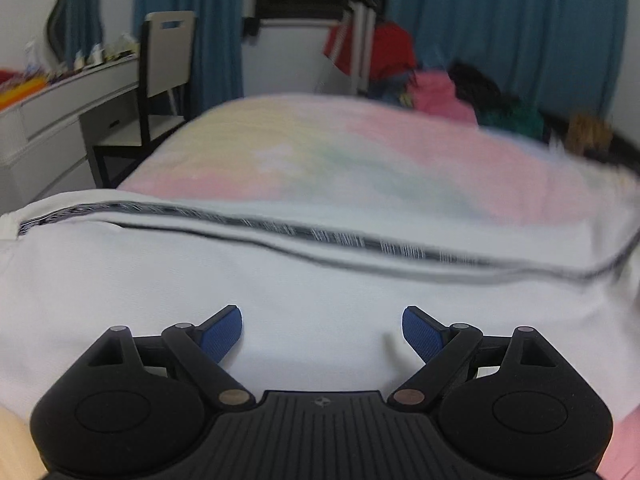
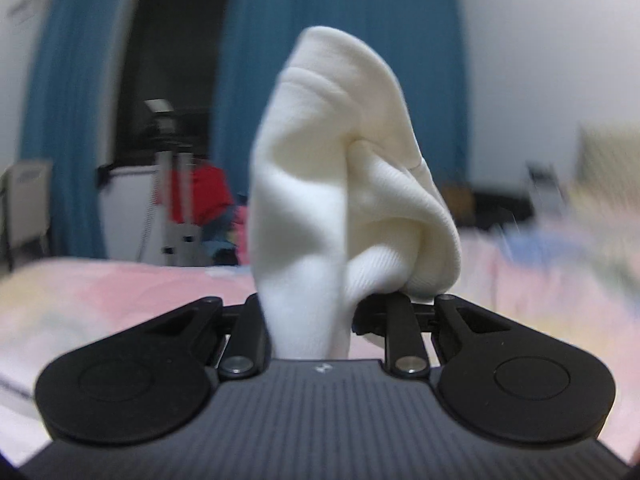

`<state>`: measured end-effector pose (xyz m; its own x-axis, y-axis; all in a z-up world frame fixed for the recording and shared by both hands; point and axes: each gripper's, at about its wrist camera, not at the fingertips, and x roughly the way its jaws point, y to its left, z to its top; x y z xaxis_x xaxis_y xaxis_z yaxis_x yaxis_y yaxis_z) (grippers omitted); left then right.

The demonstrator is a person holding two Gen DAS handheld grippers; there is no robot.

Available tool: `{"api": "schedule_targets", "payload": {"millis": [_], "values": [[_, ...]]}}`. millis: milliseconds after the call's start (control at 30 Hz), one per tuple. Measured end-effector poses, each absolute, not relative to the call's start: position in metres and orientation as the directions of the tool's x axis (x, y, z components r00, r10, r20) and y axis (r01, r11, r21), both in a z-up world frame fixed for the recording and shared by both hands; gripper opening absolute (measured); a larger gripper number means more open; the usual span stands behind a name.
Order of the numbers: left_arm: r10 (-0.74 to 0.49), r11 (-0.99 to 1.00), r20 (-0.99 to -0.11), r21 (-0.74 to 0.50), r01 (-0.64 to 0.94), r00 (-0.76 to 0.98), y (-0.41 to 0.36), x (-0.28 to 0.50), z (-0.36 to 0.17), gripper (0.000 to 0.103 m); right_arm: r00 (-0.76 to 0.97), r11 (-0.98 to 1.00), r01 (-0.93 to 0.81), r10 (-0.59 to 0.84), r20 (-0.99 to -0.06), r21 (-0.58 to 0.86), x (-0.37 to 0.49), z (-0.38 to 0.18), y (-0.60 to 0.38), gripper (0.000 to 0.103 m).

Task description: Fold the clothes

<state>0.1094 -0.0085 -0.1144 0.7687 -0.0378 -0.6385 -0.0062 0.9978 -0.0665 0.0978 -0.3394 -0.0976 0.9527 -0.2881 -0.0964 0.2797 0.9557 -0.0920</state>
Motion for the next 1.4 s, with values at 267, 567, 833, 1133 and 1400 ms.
{"api": "schedule_targets", "payload": {"millis": [267,567,833,1133,1400], "values": [[-0.077,0.957,-0.519,-0.278,-0.083,0.851,0.051,0.084,-0.065,0.089,0.998,0.852,-0.051,0.018,-0.068,-0.520,0.070,-0.139,-0.206,0.023],[-0.107,0.939,-0.510,-0.334,-0.082,0.854,0.074,0.071,-0.062,0.089,0.932,0.635,-0.343,0.138,-0.336,-0.692,0.066,-0.228,-0.142,0.022],[-0.271,0.906,-0.486,-0.421,0.050,0.831,0.064,0.062,-0.073,0.089,0.892,0.654,-0.411,0.144,-0.428,-0.636,0.053,-0.200,-0.140,0.040],[-0.459,0.833,-0.436,-0.513,0.205,0.774,0.048,0.048,-0.088,0.086,0.736,0.801,-0.598,0.538,-0.410,-0.022,0.041,-0.103,-0.210,0.060],[-0.510,0.840,-0.468,-0.452,0.300,0.722,0.011,0.046,-0.106,0.085,0.792,0.851,-0.363,0.496,-0.356,0.380,0.108,-0.094,-0.268,0.063]]}}
